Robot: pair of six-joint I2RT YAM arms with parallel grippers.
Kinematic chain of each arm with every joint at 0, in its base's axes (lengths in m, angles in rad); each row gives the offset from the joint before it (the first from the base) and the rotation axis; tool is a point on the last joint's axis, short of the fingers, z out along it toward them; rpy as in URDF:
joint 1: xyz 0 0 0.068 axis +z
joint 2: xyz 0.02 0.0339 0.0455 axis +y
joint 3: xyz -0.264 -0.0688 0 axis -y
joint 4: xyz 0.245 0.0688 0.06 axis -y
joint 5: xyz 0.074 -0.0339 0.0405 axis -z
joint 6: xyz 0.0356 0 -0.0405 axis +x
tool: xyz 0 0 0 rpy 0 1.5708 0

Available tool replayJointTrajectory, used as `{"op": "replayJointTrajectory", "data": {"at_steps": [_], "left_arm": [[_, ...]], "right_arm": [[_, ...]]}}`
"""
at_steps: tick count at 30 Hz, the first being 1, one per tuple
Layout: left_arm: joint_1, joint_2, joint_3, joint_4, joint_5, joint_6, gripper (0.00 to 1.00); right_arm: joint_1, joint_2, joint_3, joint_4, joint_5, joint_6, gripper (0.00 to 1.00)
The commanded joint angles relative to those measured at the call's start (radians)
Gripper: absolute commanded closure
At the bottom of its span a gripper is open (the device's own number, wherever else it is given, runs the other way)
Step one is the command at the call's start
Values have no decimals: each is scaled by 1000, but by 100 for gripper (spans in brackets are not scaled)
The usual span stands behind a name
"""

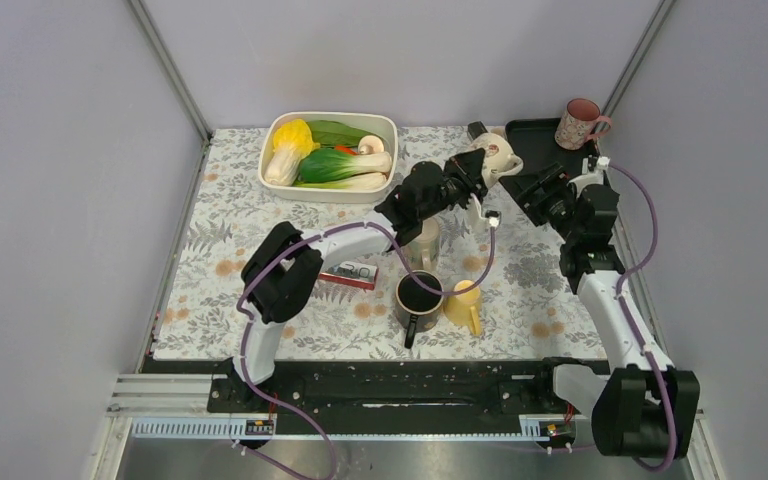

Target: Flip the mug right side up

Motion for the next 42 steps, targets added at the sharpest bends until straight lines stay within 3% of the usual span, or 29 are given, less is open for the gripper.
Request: {"op": "replayJointTrajectory", "data": {"at_steps": [1,7,13,18,20,23,28,33,37,42], "left_arm": [[16,-47,183,5,-225,-87,100],[15,-50,289,-262,-373,-256,100],[14,-23,576,-713,-465,-594,100],[8,-41,707,-1014,-463,-872,100],[7,-54,753,-1133,-393,-942,100],[8,-84,766,-1261,-209,-850,100],[33,-146,749,-1463,38,-538,100],[28,-213,730,-1656,136,-308,100],[21,-222,762,-1654,193,-314,100],[11,-204,806,-1607,207,-339,100]], "right_arm": [[-7,-116,128,-243,106,-320,23],[-7,-172,184,-359,149,-441,23],[-7,-125,260,-442,67,-569,23],[-7,-80,308,-432,-73,-587,23],[-7,-72,321,-409,-132,-597,23],[-7,-71,402,-468,-303,-822,22],[-18,-68,568,-922,-485,-1542,11],[-24,-1,751,-1391,-570,-2065,10],[-24,117,932,-1682,-575,-2258,10],[-15,184,966,-1698,-634,-2272,10]]}}
